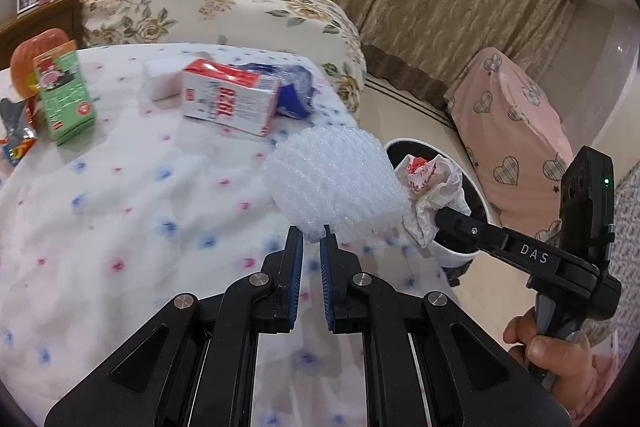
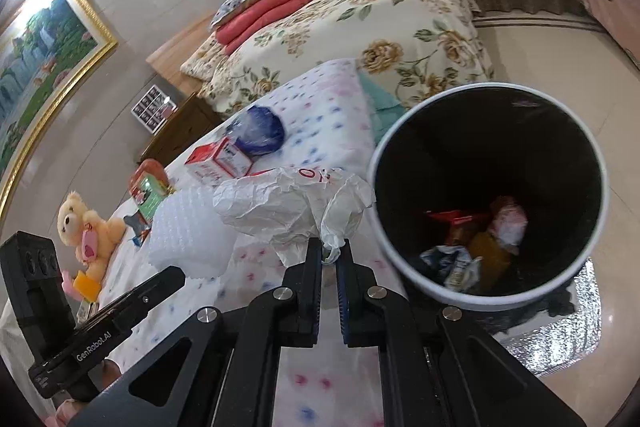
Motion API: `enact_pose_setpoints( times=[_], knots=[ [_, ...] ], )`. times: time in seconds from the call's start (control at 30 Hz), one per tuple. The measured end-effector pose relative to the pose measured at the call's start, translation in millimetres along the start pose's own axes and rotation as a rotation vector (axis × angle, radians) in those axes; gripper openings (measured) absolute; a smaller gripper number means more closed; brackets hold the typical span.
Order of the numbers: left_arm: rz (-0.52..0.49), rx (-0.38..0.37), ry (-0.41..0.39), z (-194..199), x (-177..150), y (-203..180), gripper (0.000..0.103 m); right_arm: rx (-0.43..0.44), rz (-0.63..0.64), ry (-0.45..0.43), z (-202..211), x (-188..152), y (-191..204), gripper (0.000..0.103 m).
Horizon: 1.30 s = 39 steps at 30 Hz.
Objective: Collect trash
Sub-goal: 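Carry the white foam net and white plastic bag over the trash bin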
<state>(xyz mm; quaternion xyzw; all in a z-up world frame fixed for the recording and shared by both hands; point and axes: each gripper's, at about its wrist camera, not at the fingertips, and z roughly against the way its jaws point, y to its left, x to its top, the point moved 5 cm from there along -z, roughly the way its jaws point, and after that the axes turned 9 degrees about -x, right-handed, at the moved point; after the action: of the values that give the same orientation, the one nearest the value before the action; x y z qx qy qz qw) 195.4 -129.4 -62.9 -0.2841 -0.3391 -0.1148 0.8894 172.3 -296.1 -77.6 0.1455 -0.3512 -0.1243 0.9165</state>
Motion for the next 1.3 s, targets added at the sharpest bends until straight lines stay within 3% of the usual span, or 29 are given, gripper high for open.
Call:
enact_pose_setpoints(
  times=[0.5, 1.3],
  knots=[
    [-0.083, -0.036, 0.057, -39.5, 3.9, -45.0, 0.008, -0.067, -0.080, -0.034, 14.0, 7.3, -57.4, 0.007],
    [-0.182, -0.049, 0.105, -87.0, 16.5, -93.7, 0.008, -0.119, -0.139, -0.056, 17.3, 23.3, -98.8, 0.007]
  ],
)
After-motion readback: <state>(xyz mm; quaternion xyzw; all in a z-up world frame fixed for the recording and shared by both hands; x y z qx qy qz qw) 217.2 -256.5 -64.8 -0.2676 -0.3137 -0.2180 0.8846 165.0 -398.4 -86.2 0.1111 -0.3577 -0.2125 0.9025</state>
